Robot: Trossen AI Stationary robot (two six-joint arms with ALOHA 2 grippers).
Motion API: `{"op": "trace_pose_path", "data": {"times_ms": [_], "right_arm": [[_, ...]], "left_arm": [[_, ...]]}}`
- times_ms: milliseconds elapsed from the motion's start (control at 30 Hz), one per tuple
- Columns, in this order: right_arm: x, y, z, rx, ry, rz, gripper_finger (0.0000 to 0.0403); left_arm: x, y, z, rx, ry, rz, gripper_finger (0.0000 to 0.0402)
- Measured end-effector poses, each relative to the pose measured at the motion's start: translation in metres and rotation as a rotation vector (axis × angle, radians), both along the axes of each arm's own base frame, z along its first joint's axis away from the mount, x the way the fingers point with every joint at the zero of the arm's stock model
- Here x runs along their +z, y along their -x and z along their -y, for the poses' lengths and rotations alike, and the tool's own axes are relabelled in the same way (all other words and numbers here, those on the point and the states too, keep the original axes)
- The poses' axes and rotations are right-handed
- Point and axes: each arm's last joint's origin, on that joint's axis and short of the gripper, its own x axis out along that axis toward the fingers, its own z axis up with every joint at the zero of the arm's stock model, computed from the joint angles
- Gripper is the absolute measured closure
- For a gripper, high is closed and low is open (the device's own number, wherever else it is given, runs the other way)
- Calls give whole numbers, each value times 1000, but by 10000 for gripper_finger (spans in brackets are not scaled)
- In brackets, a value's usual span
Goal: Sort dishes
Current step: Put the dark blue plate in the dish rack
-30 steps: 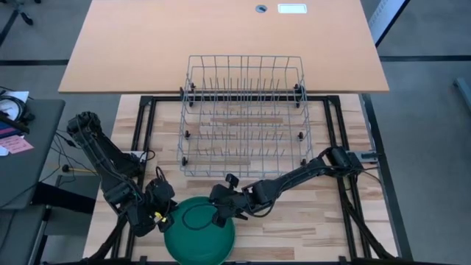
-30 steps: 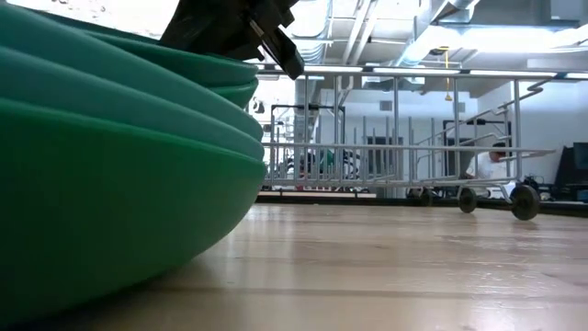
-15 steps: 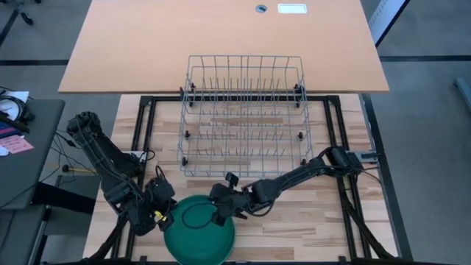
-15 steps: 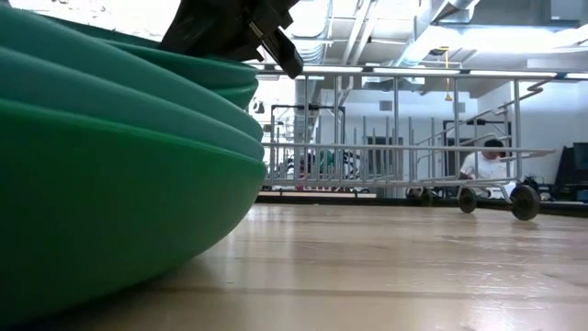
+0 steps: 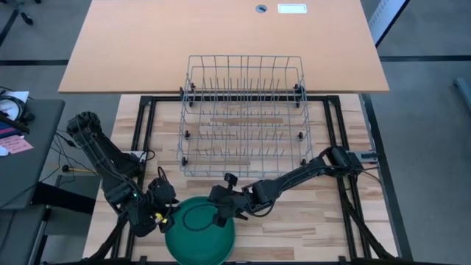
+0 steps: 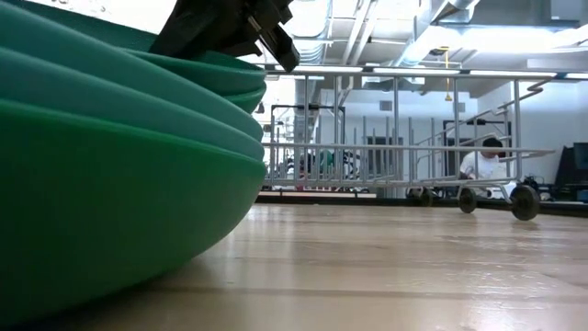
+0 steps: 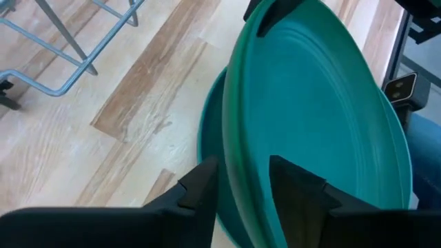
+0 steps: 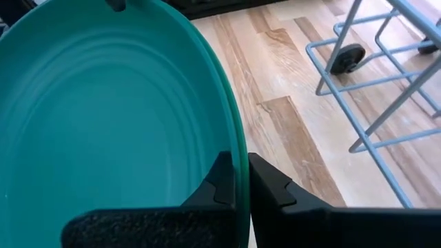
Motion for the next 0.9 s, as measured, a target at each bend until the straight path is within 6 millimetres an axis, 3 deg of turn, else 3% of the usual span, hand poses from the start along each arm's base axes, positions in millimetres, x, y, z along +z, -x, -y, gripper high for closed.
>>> {"op": "trace_pose_path", "data": {"times_ms": [367, 600, 900], "right_arm": [[2, -1, 1, 53, 75, -8, 386], [1, -1, 4, 33, 55, -12, 386], [0, -2, 8, -1, 25, -13, 385]], "left_arm": [[11, 2, 3, 19, 42, 15, 264], [-1, 10, 6, 107, 108, -8, 265], [-2, 12, 7, 160, 154, -10, 265]]}}
